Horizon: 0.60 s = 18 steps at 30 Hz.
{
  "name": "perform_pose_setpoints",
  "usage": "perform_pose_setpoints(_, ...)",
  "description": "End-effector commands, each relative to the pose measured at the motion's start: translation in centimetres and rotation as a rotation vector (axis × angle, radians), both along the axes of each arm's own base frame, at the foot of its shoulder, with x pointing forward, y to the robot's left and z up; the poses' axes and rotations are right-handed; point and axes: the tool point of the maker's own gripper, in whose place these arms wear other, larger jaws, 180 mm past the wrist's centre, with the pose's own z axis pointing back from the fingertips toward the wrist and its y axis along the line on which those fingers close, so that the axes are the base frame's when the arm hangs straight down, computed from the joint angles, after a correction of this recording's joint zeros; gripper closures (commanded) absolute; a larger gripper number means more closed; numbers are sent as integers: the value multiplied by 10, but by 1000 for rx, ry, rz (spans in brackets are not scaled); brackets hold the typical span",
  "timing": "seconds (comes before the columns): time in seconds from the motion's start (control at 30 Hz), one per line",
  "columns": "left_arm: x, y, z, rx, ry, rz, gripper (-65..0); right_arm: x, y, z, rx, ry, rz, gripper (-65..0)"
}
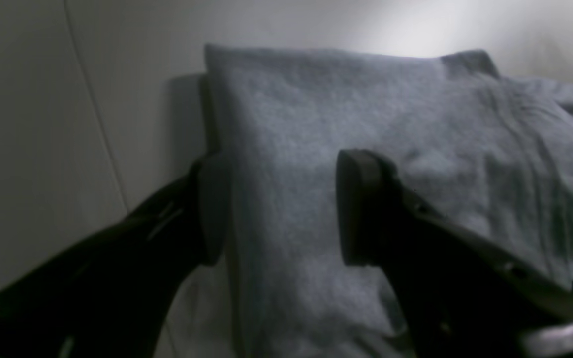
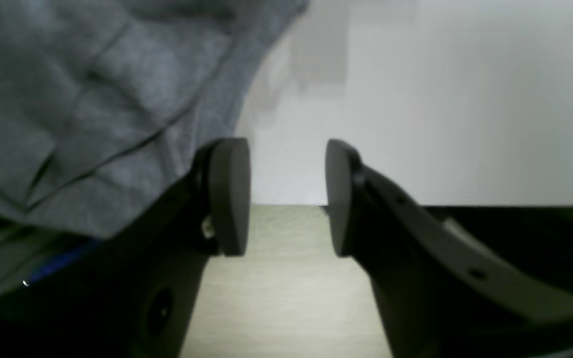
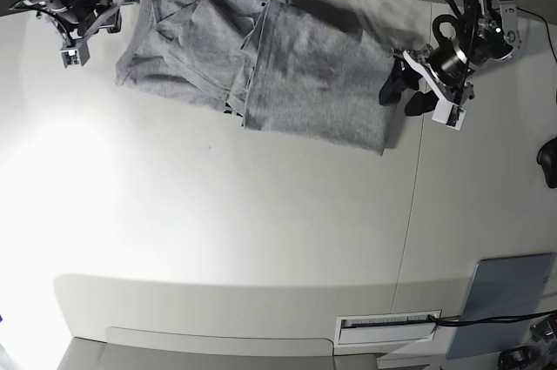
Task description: Fold the T-shirt properly
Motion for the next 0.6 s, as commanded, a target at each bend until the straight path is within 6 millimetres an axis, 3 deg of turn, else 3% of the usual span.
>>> perform_pose_setpoints(0.0, 6, 1, 12, -10, -45, -2, -320, -2, 2, -1, 20, -6, 4, -251)
perform_pose_setpoints(0.17, 7, 1, 12, -10, -45, -2, -320, -12, 24, -22, 165, 12, -25, -251)
perform_pose_setpoints(0.37, 4, -4, 14, -10, -59, -42, -320, -21, 27, -37, 204, 28, -81, -251)
perform_pose_setpoints(0.57, 4, -4, 14, -9, -59, -45, -320, -14, 23, -35, 196, -12, -104, -251)
